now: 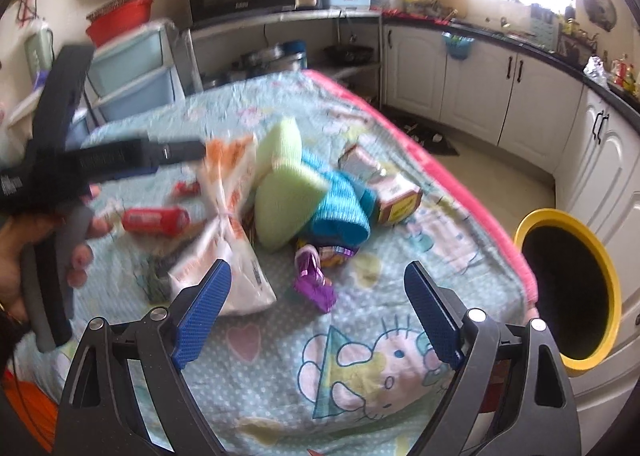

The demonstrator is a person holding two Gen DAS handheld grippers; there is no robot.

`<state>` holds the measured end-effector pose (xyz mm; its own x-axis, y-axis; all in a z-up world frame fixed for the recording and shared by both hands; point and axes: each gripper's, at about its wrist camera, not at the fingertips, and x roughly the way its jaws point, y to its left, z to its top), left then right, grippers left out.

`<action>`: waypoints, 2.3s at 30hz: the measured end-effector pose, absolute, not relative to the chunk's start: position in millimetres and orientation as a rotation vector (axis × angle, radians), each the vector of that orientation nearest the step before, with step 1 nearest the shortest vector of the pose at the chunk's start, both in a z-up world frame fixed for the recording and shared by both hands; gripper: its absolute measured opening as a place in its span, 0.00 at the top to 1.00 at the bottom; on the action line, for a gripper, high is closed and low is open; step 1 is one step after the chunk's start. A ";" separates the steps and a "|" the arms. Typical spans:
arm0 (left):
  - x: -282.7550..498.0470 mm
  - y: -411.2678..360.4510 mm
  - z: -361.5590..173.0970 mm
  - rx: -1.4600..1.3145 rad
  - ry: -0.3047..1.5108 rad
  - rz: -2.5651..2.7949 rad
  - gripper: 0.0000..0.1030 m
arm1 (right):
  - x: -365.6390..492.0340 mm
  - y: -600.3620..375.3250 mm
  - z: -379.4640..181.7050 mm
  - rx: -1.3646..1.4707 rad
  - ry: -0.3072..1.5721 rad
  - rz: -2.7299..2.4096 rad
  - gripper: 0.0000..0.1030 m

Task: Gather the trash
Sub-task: 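Grasp the white plastic bag with the left tool while the right tool grasps the purple wrapper, then carry both items to the yellow bin and open both tools to drop them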

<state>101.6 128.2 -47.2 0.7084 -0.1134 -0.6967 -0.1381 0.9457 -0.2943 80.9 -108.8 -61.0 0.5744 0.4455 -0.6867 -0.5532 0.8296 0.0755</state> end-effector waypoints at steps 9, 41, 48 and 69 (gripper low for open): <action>127.4 126.7 -64.8 -0.435 0.850 -0.022 0.10 | 101.7 -99.0 -97.0 -0.184 0.870 0.618 0.54; 99.2 79.3 10.0 -0.271 0.691 -0.139 0.70 | 71.5 -151.7 -30.6 -0.124 0.721 0.649 0.91; 107.5 49.0 23.5 -0.239 0.659 -0.194 0.70 | 75.0 -174.8 -14.2 -0.107 0.677 0.598 0.91; 150.6 -52.2 46.3 -0.103 0.601 -0.341 0.70 | 97.3 -275.4 14.2 -0.029 0.582 0.356 0.91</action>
